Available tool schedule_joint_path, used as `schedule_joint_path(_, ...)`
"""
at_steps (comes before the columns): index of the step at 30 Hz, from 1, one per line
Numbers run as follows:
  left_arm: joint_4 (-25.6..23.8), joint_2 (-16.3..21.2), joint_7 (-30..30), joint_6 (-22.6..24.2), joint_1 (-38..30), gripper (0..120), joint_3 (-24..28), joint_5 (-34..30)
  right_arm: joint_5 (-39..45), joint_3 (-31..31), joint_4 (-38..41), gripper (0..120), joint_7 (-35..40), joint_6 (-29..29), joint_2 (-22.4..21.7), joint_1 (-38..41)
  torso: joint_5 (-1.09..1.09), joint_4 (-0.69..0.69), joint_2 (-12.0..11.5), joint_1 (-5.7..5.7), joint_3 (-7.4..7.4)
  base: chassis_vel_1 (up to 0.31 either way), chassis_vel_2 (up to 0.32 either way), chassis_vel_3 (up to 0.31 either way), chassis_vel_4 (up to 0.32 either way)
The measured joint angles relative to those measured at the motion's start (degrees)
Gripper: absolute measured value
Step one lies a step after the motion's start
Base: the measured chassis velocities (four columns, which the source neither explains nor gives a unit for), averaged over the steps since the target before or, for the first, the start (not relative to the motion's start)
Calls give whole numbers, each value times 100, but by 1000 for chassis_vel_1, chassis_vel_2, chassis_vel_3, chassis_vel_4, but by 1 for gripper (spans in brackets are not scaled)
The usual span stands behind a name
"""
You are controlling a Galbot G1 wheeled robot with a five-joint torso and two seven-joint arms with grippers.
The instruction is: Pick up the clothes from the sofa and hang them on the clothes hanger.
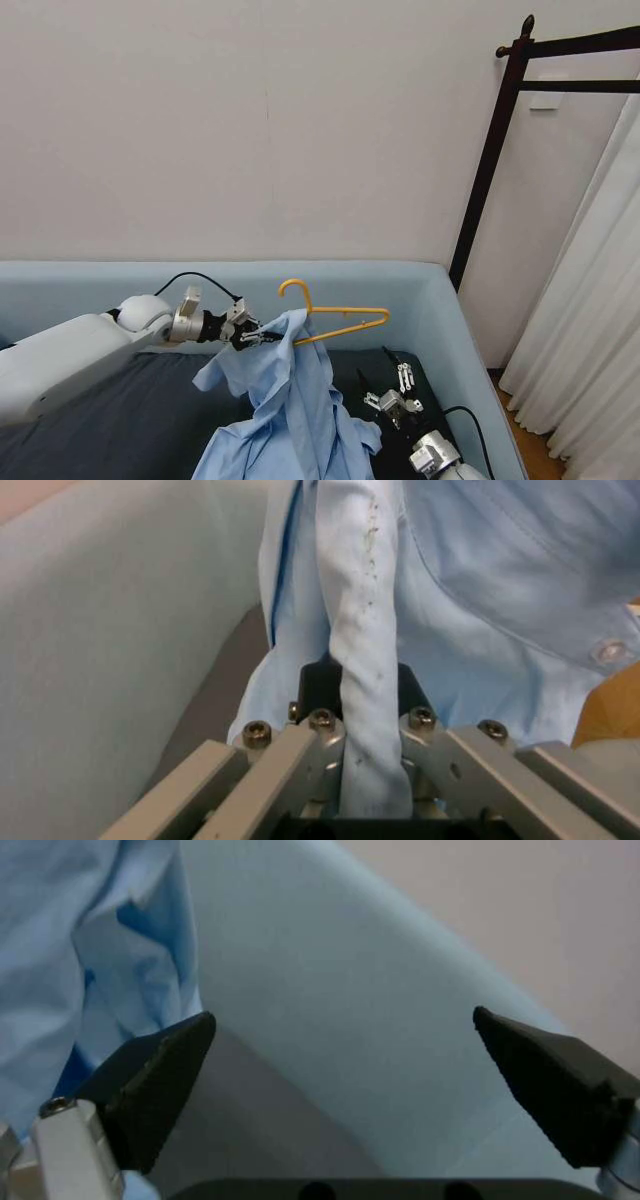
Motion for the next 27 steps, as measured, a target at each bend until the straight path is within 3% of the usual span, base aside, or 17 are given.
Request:
schedule_joint_path(11, -123, 517, 116, -69, 966, 1, -833, 284, 168, -356, -381, 100, -547, -588, 237, 161, -1, 0, 0, 0, 0, 0, 0, 0, 0)
schedule_joint_path(20, -334, 888, 245, -85, 1172, 1, -1033, 295, -54, -620, -1129, 100, -509, -935, 485, 621, 0, 1, 0, 0, 1, 0, 0, 0, 0)
schedule_joint_path(27, -527, 1066, 266, -101, 1339, 1, -1240, 324, -540, -784, -1265, 100, -662, -1056, 322, 565, 0, -2, 0, 0, 1, 0, 0, 0, 0)
